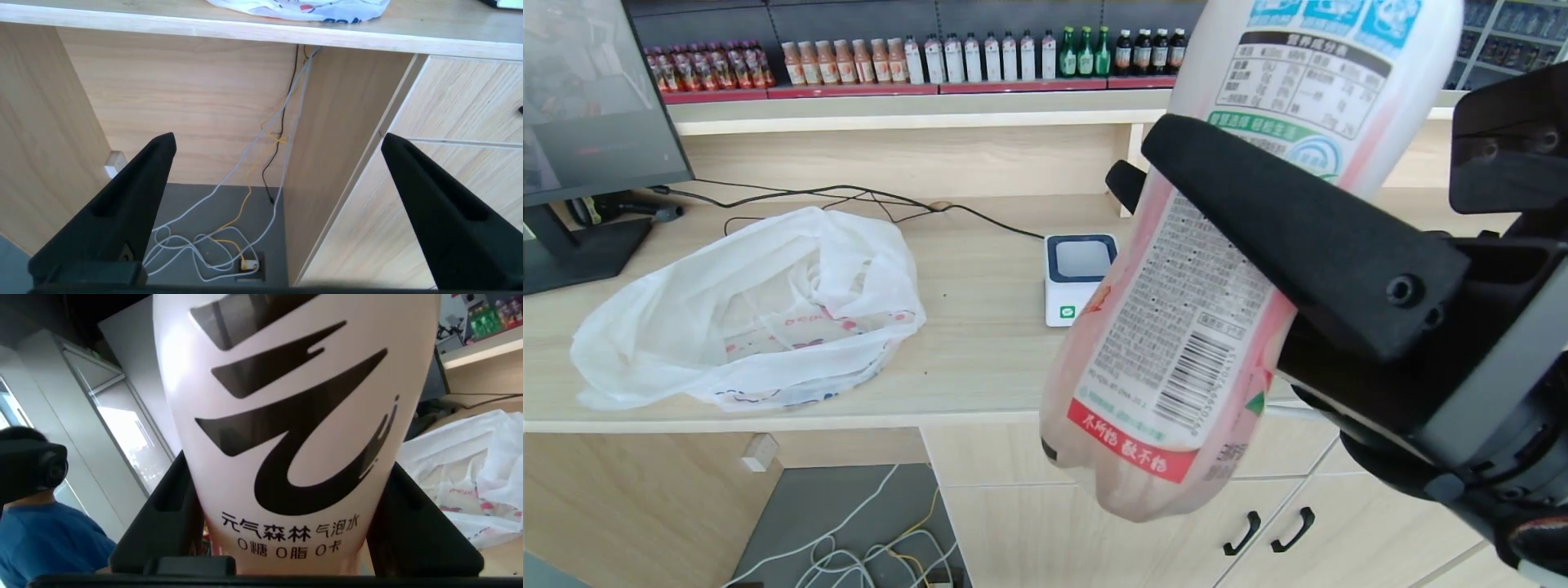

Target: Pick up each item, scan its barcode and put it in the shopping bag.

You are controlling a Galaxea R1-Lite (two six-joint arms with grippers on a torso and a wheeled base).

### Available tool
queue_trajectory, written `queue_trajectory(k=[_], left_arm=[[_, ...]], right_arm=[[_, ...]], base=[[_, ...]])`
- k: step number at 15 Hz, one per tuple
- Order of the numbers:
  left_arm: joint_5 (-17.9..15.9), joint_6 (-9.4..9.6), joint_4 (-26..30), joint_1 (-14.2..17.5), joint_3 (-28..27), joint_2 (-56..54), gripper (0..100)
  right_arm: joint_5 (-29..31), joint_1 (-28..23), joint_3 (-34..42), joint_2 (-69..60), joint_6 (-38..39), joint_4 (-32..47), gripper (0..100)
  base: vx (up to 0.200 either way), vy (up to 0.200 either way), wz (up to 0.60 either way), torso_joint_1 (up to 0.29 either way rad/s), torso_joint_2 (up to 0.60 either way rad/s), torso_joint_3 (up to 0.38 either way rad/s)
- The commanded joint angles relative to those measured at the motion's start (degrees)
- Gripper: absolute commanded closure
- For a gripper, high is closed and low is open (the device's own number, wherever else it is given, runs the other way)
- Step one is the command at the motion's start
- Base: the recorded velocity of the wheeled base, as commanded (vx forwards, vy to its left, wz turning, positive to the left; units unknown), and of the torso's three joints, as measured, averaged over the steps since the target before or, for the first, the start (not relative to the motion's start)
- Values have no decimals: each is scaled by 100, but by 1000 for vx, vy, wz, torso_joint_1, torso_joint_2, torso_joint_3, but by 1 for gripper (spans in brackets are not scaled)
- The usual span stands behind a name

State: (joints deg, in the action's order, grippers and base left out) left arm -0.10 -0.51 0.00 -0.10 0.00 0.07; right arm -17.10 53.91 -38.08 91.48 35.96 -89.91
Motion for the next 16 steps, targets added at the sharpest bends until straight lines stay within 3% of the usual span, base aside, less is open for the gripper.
queue_trajectory(k=[1, 3, 16], left_arm=[[1, -2, 0, 1, 0, 1, 0], [1, -2, 0, 1, 0, 1, 0], [1, -2, 0, 1, 0, 1, 0]], right_arm=[[-4, 50, -217, 116, -10, -9, 100], [5, 173, -463, 116, -19, 298, 100], [49, 199, -393, 63, -54, 272, 100]], base=[[0, 0, 0, 0, 0, 0], [0, 0, 0, 0, 0, 0], [0, 0, 0, 0, 0, 0]])
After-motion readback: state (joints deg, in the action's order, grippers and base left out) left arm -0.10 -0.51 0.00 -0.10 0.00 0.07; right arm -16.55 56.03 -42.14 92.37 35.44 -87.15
